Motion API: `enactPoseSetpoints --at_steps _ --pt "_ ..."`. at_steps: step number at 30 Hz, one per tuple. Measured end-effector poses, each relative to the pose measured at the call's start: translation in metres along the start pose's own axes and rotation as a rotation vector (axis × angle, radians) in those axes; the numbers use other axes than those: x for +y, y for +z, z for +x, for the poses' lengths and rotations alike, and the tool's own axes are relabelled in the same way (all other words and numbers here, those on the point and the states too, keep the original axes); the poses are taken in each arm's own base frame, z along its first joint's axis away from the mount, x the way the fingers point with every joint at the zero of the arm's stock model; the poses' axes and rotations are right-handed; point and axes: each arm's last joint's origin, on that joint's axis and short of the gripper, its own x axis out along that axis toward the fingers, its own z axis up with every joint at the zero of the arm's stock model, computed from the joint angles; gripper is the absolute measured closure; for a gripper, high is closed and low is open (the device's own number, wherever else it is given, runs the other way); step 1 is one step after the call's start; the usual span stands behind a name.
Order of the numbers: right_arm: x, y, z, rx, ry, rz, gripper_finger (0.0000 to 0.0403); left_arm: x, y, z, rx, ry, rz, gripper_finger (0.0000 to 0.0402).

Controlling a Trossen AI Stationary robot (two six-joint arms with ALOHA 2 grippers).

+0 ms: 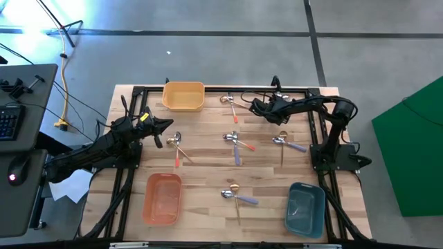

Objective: Sort silverware by color (type)
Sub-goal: Put the top right orange spoon into the yellow bin

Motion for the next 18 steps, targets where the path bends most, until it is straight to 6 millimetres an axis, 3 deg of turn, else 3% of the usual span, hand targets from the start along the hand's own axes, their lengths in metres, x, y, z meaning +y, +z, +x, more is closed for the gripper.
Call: enactPoseSetpoints --at_steps 5,18 --pt "-0.003 -0.004 -0.002 0.023 -0.026 -0.058 0.0386 0.000 0.000 0.000 0.000 0.000 -0.007 0.0396" --pt "-0.005 -0.017 -0.016 0.048 -0.042 -0.278 0.0401 0.000 0.000 0.000 0.000 0.000 -0.010 0.0396"
